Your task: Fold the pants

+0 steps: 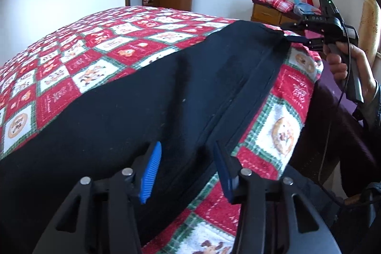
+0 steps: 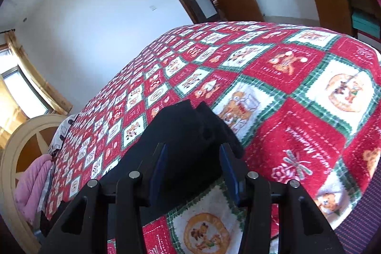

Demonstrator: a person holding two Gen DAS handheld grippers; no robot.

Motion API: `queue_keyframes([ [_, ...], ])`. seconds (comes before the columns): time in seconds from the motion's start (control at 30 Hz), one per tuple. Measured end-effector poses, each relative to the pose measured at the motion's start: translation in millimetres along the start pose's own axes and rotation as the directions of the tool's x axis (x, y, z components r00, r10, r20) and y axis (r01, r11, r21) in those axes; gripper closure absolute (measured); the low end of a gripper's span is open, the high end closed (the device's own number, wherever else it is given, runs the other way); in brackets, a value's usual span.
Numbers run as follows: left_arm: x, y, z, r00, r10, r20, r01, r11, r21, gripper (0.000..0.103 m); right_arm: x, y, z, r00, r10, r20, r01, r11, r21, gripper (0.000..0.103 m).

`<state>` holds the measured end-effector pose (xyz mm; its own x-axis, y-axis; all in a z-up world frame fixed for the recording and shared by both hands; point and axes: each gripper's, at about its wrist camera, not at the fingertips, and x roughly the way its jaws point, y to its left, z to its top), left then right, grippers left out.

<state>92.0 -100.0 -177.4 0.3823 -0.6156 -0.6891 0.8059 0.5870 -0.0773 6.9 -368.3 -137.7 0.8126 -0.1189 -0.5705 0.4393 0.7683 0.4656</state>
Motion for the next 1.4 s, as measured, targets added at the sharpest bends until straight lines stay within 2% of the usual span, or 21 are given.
queue_keyframes([
  [0.07, -0.8, 1.3, -1.7, 1.000, -0.025, 0.001, 0.025, 1.000, 0.001, 0.055, 6.5, 0.4, -1.3, 1.000, -0.015, -0.003, 0.015, 1.000, -0.008, 0.058],
  [0.1, -2.0, 1.8, -2.4, 1.000, -0.025, 0.005, 0.025, 1.000, -0.001, 0.061, 9.0, 0.5, -1.6, 1.000, -0.015, -0.004, 0.015, 1.000, -0.009, 0.061],
  [0.13, -1.2, 1.9, -2.0, 1.000, -0.024, 0.003, 0.024, 1.000, 0.000, 0.065, 11.7, 0.2, -1.3, 1.000, -0.019, -0.006, 0.019, 1.000, -0.009, 0.070],
  [0.17, -1.5, 2.2, -2.2, 1.000, -0.026, 0.000, 0.026, 1.000, 0.003, 0.078, 14.2, -0.2, -1.0, 1.000, -0.024, -0.006, 0.024, 1.000, -0.009, 0.085],
  [0.2, -0.5, 2.8, -1.7, 1.000, -0.026, -0.002, 0.026, 1.000, 0.004, 0.088, 16.4, -1.3, -0.3, 1.000, -0.018, -0.006, 0.018, 1.000, -0.006, 0.094],
  [0.23, -1.0, 4.5, -1.4, 0.999, -0.032, -0.004, 0.032, 1.000, -0.002, 0.089, 18.3, -2.4, 0.2, 1.000, -0.007, -0.008, 0.007, 1.000, -0.001, 0.096],
  [0.37, -7.9, 7.7, 0.9, 0.999, -0.047, 0.016, 0.047, 0.999, -0.013, 0.095, 5.5, 5.2, 2.8, 0.998, 0.057, 0.039, -0.056, 0.998, -0.029, 0.097],
  [0.5, -18.3, 7.9, 3.4, 0.997, -0.065, 0.045, 0.066, 0.998, -0.014, 0.095, -22.9, 18.5, 8.8, 0.990, 0.096, 0.106, -0.087, 0.993, -0.084, 0.097],
  [0.6, -13.5, 5.9, -0.3, 0.996, -0.086, 0.024, 0.086, 0.996, -0.016, 0.096, -24.0, 16.2, 11.1, 0.996, 0.044, 0.079, -0.036, 0.994, -0.101, 0.097],
  [0.7, -6.0, 3.4, -6.4, 0.994, -0.107, 0.000, 0.107, 0.994, -0.017, 0.095, -9.0, -0.9, 7.3, 1.000, -0.015, 0.023, 0.016, 0.999, -0.050, 0.097],
  [0.83, -5.3, 1.3, -12.4, 0.993, -0.121, -0.003, 0.121, 0.992, -0.025, 0.096, -3.4, -16.3, 0.2, 0.999, -0.042, -0.026, 0.042, 0.999, 0.003, 0.097],
  [0.97, -4.6, 5.0, -13.3, 0.990, -0.144, 0.004, 0.144, 0.988, -0.054, 0.096, -3.6, -24.3, -3.9, 0.999, -0.033, -0.038, 0.035, 0.999, 0.032, 0.097],
  [1.13, -7.5, 9.1, -15.6, 0.987, -0.161, 0.024, 0.162, 0.983, -0.088, 0.096, -5.1, -21.1, -4.2, 0.998, -0.033, -0.049, 0.033, 0.999, 0.007, 0.097],
  [1.17, -9.4, 10.5, -15.3, 0.986, -0.165, 0.031, 0.167, 0.981, -0.096, 0.096, -7.2, -19.1, -3.2, 0.998, -0.035, -0.052, 0.035, 0.999, -0.004, 0.094],
  [1.23, -18.1, 13.5, -12.6, 0.983, -0.171, 0.071, 0.178, 0.978, -0.110, 0.096, -14.3, -15.8, 0.1, 0.997, -0.071, -0.029, 0.070, 0.997, -0.013, 0.088],
  [1.27, -22.6, 14.7, -10.6, 0.981, -0.172, 0.090, 0.181, 0.977, -0.109, 0.095, -21.7, -12.5, 3.1, 0.992, -0.126, 0.012, 0.127, 0.991, -0.033, 0.088],
  [1.33, -29.8, 17.1, -7.0, 0.980, -0.157, 0.122, 0.170, 0.980, -0.105, 0.095, -32.1, -7.2, 9.7, 0.981, -0.181, 0.072, 0.186, 0.980, -0.066, 0.088],
  [1.4, -31.5, 20.5, -4.8, 0.982, -0.138, 0.130, 0.153, 0.982, -0.107, 0.095, -38.3, -5.0, 18.3, 0.981, -0.166, 0.100, 0.172, 0.983, -0.059, 0.084],
])
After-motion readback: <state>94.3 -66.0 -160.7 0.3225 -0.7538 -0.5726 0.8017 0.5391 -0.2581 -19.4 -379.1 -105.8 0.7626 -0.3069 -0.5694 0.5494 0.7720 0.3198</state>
